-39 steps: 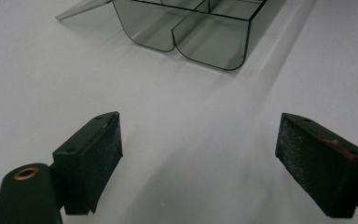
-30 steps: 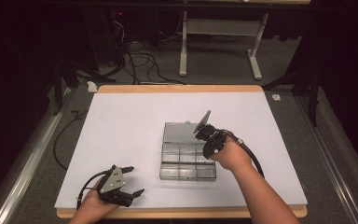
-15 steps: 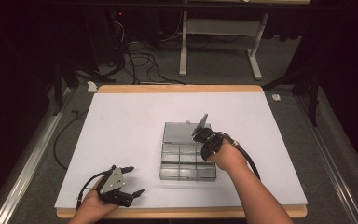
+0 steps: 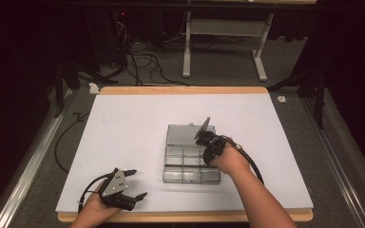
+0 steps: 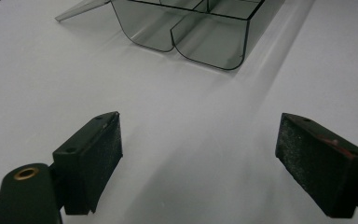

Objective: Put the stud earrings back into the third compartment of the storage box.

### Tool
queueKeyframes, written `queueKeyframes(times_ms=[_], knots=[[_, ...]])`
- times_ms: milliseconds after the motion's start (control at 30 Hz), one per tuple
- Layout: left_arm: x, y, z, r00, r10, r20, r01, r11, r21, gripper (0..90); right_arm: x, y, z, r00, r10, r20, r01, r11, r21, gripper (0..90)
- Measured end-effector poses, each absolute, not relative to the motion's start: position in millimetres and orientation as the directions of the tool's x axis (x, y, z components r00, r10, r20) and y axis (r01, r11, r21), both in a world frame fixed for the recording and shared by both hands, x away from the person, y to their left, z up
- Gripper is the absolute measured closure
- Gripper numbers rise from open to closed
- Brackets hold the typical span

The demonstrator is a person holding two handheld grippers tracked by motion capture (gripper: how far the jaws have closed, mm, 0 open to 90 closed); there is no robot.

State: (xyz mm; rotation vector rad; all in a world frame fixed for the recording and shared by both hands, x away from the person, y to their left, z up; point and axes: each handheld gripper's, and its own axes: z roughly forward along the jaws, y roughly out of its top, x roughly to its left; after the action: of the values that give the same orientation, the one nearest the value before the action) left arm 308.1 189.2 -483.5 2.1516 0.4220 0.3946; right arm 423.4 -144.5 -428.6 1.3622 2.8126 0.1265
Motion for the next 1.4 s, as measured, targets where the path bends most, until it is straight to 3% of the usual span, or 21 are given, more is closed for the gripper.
queueKeyframes(times_ms=[533, 1400], knots=[[307.6, 190.1, -483.3, 0.89, 0.438, 0.127, 0.151, -0.546, 0.824, 15.3, 409.4, -173.7, -386.1, -0.567, 0.824, -0.005, 0.813, 0.561, 0.156, 74.7], [308.8, 192.5, -482.8, 0.884, 0.454, 0.111, 0.166, -0.527, 0.833, 15.3, 378.1, -255.0, -395.0, -0.426, 0.905, 0.001, 0.885, 0.417, 0.205, 55.8]])
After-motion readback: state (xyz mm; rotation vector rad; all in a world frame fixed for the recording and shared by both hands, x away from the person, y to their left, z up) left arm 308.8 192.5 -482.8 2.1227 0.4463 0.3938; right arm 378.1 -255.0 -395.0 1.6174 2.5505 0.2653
